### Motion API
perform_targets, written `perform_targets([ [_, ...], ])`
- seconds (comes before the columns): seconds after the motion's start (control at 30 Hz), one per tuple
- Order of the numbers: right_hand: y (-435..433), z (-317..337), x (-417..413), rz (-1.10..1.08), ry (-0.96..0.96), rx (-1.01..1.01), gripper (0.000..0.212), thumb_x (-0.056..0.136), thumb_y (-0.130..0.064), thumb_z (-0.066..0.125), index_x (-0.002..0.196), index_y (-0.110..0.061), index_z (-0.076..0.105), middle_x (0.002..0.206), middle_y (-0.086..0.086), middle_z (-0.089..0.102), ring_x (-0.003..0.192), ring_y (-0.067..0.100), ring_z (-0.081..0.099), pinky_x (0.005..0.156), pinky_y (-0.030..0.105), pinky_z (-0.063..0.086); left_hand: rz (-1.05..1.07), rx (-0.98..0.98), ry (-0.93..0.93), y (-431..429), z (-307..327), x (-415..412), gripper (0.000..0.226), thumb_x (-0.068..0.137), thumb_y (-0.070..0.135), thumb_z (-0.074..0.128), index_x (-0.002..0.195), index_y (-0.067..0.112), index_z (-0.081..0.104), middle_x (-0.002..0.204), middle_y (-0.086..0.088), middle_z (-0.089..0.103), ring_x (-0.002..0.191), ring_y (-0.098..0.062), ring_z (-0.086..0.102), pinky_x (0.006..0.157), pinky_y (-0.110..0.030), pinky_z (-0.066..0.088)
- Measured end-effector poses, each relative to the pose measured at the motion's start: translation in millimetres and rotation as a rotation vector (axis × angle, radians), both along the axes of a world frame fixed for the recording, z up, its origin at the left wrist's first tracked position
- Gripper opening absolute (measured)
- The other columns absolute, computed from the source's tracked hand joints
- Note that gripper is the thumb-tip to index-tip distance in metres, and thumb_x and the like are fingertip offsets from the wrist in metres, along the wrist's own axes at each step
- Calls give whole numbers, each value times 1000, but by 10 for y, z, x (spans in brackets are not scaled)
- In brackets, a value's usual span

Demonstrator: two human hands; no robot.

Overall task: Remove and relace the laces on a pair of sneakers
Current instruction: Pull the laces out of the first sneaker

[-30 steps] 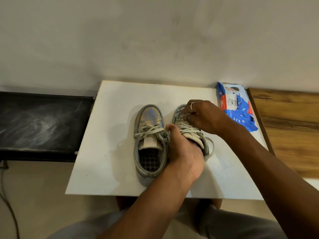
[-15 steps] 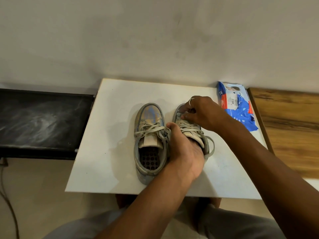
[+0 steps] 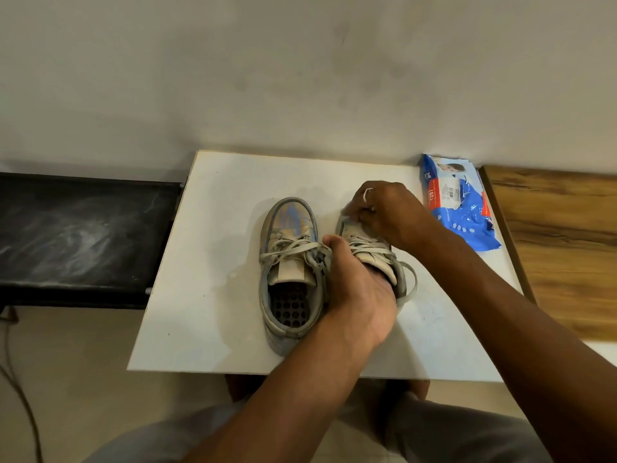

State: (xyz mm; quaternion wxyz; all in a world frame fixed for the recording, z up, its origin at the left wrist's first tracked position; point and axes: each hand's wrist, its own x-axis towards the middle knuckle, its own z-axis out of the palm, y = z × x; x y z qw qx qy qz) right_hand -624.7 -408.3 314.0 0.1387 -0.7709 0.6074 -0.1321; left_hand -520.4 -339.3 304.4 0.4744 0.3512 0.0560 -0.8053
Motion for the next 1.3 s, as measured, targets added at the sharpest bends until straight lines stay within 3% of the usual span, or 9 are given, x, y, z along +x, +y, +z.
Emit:
perform_targets([
  [0.07,-8,-24,-64,-113,41,-82,22,86,1,67,102,-9,77,103,8,68,93,24,63,75,25,46,-8,-2,5,-4,-7,8,68,94,66,36,130,15,60,124,-10,66,118,-23,61,110,-39,40],
  [0.23,31,-25,-53,67,17,-5,26,86,0,68,104,-16,78,108,0,68,94,13,59,75,6,36,-5,1,-5,-5,9,9,68,95,66,33,128,15,61,122,-10,67,117,-23,61,109,-39,41],
  [0.4,19,-84,-155,-17,22,-92,27,83,4,69,104,-11,77,107,7,68,97,23,61,77,31,50,-3,-3,3,-5,21,10,68,94,66,34,129,14,60,124,-11,66,118,-23,61,110,-39,40],
  [0.5,21,-100,-150,-137,-15,-142,24,85,5,68,104,-7,77,106,9,68,94,24,63,76,23,46,-12,1,5,-3,24,18,69,94,67,34,130,14,60,124,-10,66,118,-23,61,111,-39,39],
  [0.6,52,-96,-23,-17,-67,-87,21,87,-1,69,103,-12,78,104,2,68,89,13,60,75,10,41,-13,7,-8,0,18,13,68,94,67,34,129,14,60,123,-10,67,117,-23,61,111,-40,39],
  [0.8,17,-91,-71,-209,-10,-154,20,89,-1,65,104,-5,76,102,11,67,93,27,63,75,27,45,1,-4,-9,5,38,11,68,92,67,37,130,16,60,125,-10,66,119,-24,60,111,-41,39],
  [1.03,18,-28,-103,-457,6,47,13,91,-16,68,96,-9,78,96,7,74,86,22,65,72,28,48,-44,27,-2,3,117,53,67,95,66,31,127,16,63,122,-8,68,122,-23,59,85,-29,49],
  [1.2,52,87,-134,-440,-11,250,7,85,-16,74,86,-9,76,80,4,71,69,14,59,60,25,49,-47,33,14,3,112,63,68,96,65,30,128,15,62,121,-9,68,120,-23,60,85,-28,50],
  [1.3,48,56,-116,-465,-15,201,9,86,-18,73,84,-9,75,82,5,71,68,13,59,57,23,46,-28,21,13,-7,98,54,67,96,64,32,129,15,62,122,-9,68,118,-23,61,94,-31,48],
])
